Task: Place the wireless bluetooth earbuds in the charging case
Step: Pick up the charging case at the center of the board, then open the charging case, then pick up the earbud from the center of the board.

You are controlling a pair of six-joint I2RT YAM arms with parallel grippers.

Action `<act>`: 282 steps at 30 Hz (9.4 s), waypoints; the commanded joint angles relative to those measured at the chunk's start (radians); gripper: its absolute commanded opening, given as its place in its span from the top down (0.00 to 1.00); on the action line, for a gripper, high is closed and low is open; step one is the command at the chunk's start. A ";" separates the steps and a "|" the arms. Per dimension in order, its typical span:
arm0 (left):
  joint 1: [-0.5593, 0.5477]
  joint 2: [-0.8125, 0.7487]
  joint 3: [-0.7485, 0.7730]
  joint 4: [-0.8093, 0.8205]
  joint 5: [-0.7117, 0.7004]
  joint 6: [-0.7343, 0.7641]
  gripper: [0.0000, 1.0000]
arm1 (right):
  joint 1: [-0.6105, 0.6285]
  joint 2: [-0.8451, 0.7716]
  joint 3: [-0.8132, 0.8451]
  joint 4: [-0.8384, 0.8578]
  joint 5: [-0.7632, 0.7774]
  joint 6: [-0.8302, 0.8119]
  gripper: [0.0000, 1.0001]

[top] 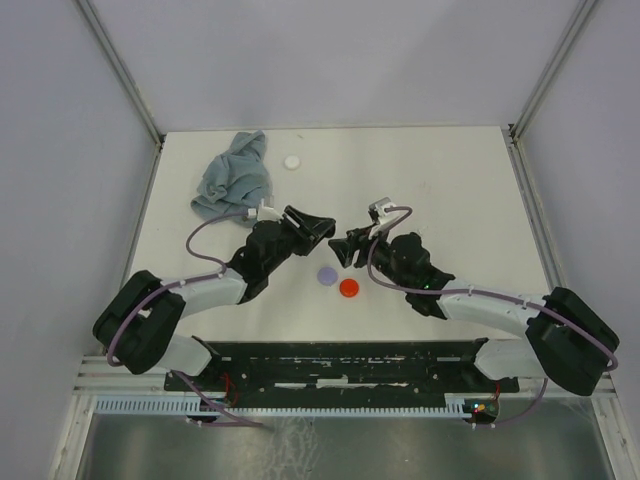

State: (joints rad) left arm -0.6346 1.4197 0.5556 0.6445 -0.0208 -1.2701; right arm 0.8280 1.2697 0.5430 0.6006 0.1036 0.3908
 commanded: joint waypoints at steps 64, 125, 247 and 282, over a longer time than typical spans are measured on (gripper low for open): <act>0.166 -0.171 -0.001 0.324 0.801 0.721 0.31 | -0.237 -0.209 0.162 -0.205 -0.547 -0.154 0.90; 0.076 -0.307 -0.045 0.289 0.811 0.969 0.97 | -0.219 -0.196 0.380 -0.475 -0.834 -0.236 0.44; 0.132 -0.169 -0.209 0.312 0.617 1.088 0.97 | -0.354 0.225 0.670 -1.117 0.013 -0.295 0.33; 0.126 -0.177 -0.176 0.247 0.681 1.101 0.97 | -0.559 0.772 1.036 -1.464 -0.119 -0.722 0.62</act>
State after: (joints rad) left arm -0.5056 1.2495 0.3450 0.8608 0.6384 -0.2138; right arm 0.2722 2.0308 1.5375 -0.8375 -0.0021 -0.3084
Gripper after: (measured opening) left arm 0.331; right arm 0.389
